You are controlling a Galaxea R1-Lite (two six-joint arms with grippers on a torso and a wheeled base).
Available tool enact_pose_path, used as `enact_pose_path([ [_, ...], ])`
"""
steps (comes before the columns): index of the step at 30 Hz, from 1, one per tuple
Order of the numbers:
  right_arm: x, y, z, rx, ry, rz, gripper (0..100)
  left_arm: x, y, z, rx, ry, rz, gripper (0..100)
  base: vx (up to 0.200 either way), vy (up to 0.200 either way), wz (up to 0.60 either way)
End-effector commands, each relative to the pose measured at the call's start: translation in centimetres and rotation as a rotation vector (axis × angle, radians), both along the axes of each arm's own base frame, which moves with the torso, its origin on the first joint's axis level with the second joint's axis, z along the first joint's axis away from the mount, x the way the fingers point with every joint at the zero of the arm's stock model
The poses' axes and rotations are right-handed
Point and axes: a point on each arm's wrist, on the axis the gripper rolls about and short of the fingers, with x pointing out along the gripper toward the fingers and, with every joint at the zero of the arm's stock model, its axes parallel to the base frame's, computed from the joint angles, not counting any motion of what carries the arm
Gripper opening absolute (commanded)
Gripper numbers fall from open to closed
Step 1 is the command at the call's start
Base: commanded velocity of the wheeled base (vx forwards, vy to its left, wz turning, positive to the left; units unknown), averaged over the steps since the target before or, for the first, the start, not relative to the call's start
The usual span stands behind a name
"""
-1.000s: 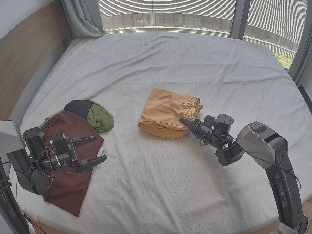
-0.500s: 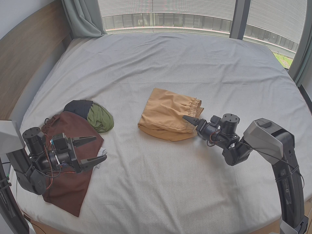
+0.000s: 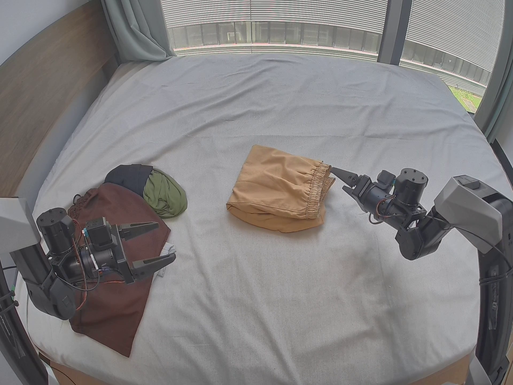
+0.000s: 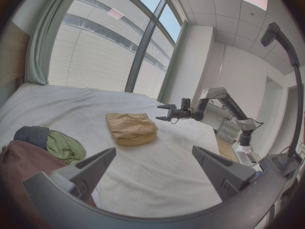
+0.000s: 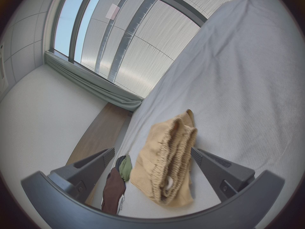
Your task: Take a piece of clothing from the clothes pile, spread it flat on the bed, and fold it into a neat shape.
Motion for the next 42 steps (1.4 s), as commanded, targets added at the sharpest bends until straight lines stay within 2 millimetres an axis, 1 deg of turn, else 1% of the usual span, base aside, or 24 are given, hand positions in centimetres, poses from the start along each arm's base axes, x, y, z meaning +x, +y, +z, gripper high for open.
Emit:
enact_pose_path([
  [1,-0.9,0.4,3.5,0.009,-0.07,0.014,100,0.0,0.0,0.0,0.0,-0.001,0.001,100,0.0,0.0,0.0],
  [4,-1.2,2.0,3.6,0.011,-0.075,0.05,100,0.0,0.1,0.0,0.0,-0.001,0.003,100,0.0,0.0,0.0],
  [6,-1.3,2.3,3.6,0.012,-0.075,0.057,100,0.0,0.1,0.0,0.001,-0.003,0.003,100,0.0,0.0,0.0],
  [7,-1.4,3.4,4.0,0.015,-0.087,0.082,100,-0.1,0.0,-0.1,0.0,0.004,0.0,100,0.0,0.0,0.0],
  [8,-1.3,3.7,4.1,0.018,-0.091,0.088,100,-0.1,0.0,-0.1,0.0,0.004,0.0,100,0.0,0.0,0.0],
  [9,-1.2,4.7,4.1,0.021,-0.1,0.108,100,-0.1,-0.1,-0.1,0.001,0.004,-0.003,100,0.0,0.0,0.0],
  [10,-1.2,4.8,4.2,0.021,-0.1,0.109,100,-0.1,-0.1,-0.2,0.001,0.005,-0.003,100,0.0,0.0,0.0],
  [11,-1.1,5.7,4.1,0.02,-0.093,0.128,100,-0.1,-0.1,-0.2,0.003,0.006,-0.005,100,0.0,0.0,0.0],
  [12,-1.1,5.8,4.0,0.02,-0.09,0.128,100,-0.1,-0.1,-0.2,0.003,0.006,-0.005,100,0.0,0.0,0.0],
  [13,-0.9,6.4,3.2,0.007,-0.067,0.138,100,-0.2,-0.2,-0.2,0.005,0.003,-0.007,100,0.0,0.0,0.0],
  [16,-0.6,7.0,1.9,-0.012,-0.058,0.147,100,-0.2,0.0,-0.1,0.002,0.002,0.0,100,0.0,0.0,0.0],
  [18,-0.3,7.2,1.5,-0.018,-0.059,0.15,100,-0.1,0.1,-0.1,0.003,0.0,0.003,100,0.0,0.0,0.0],
  [26,0.4,7.5,-1.7,-0.056,-0.021,0.151,100,0.0,0.0,0.0,0.005,-0.008,0.001,100,0.0,0.0,0.0],
  [28,0.4,7.5,-1.7,-0.058,-0.022,0.151,100,0.0,0.0,0.0,0.005,-0.006,0.001,100,0.0,0.0,0.0],
  [29,0.9,7.6,-3.0,-0.066,-0.012,0.145,100,0.0,0.1,0.0,0.004,-0.006,0.002,100,0.0,0.0,0.0],
  [34,1.1,7.3,-5.0,-0.079,0.012,0.134,100,0.0,0.1,0.0,0.004,-0.006,0.004,100,0.0,0.0,0.0],
  [37,1.2,7.2,-5.5,-0.086,0.014,0.13,100,0.0,0.1,0.0,0.004,-0.008,0.004,100,0.0,0.0,0.0],
  [42,1.2,7.2,-5.5,-0.087,0.013,0.127,100,0.0,0.1,0.0,0.005,-0.006,0.002,100,0.0,0.0,0.0],
])
